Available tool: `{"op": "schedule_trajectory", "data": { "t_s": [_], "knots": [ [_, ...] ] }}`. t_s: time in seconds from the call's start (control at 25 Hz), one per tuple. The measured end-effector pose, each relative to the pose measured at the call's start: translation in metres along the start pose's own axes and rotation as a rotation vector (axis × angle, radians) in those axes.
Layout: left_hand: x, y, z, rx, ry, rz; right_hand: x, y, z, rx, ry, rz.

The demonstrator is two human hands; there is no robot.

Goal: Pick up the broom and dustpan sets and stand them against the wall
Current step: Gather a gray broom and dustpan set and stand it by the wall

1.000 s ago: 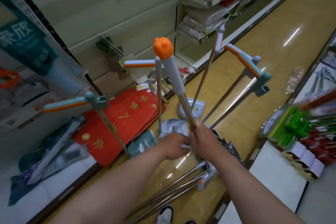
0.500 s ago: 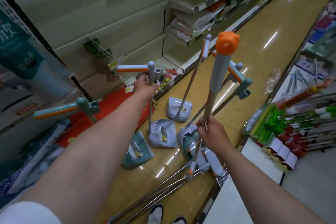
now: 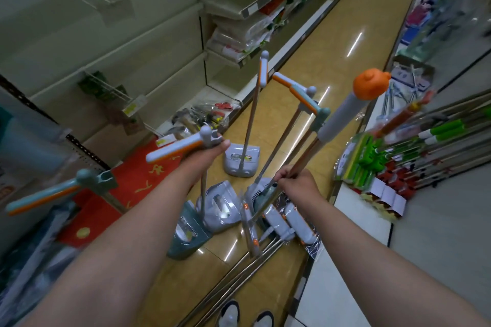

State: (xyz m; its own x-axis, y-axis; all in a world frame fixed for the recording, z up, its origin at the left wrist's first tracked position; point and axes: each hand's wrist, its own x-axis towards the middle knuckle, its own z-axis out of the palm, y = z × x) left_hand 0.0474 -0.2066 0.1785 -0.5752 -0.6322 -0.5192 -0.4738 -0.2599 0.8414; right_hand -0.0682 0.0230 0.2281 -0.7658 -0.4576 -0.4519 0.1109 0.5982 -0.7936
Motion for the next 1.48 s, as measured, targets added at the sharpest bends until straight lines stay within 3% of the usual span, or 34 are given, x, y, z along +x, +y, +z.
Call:
{"op": "schedule_trajectory", "data": {
  "t_s": [0.12, 0.56, 0.8, 0.96, 1.08, 1.32, 1.48],
  "knots": [
    [-0.029, 0.039, 0.002, -0.04, 0.012, 0.119, -0.003, -0.009, 0.004, 0.016, 0.005, -0.013],
    [-0.139, 0.092, 0.017, 0.228, -0.264, 0.49, -0.03, -0.024, 0.013, 0.011, 0.034, -0.062],
    [-0.162, 0.104, 0.034, 0.159, -0.344, 0.532, -0.05, -0.032, 0.006, -0.093, -0.044, -0.15],
    [-0.17, 0.102, 0.046, 0.114, -0.361, 0.448, -0.066, -0.043, -0.005, -0.185, -0.092, -0.236],
    [-0.184, 0.103, 0.053, 0.068, -0.452, 0.491, -0.08, -0.049, -0.013, -0.206, -0.082, -0.292],
    [-0.202, 0.11, 0.06, -0.016, -0.467, 0.555, -0.102, -0.063, -0.027, -0.33, -0.03, -0.403],
    [-0.211, 0.123, 0.063, -0.036, -0.437, 0.628, -0.114, -0.054, -0.043, -0.213, -0.034, -0.47]
  ]
}}
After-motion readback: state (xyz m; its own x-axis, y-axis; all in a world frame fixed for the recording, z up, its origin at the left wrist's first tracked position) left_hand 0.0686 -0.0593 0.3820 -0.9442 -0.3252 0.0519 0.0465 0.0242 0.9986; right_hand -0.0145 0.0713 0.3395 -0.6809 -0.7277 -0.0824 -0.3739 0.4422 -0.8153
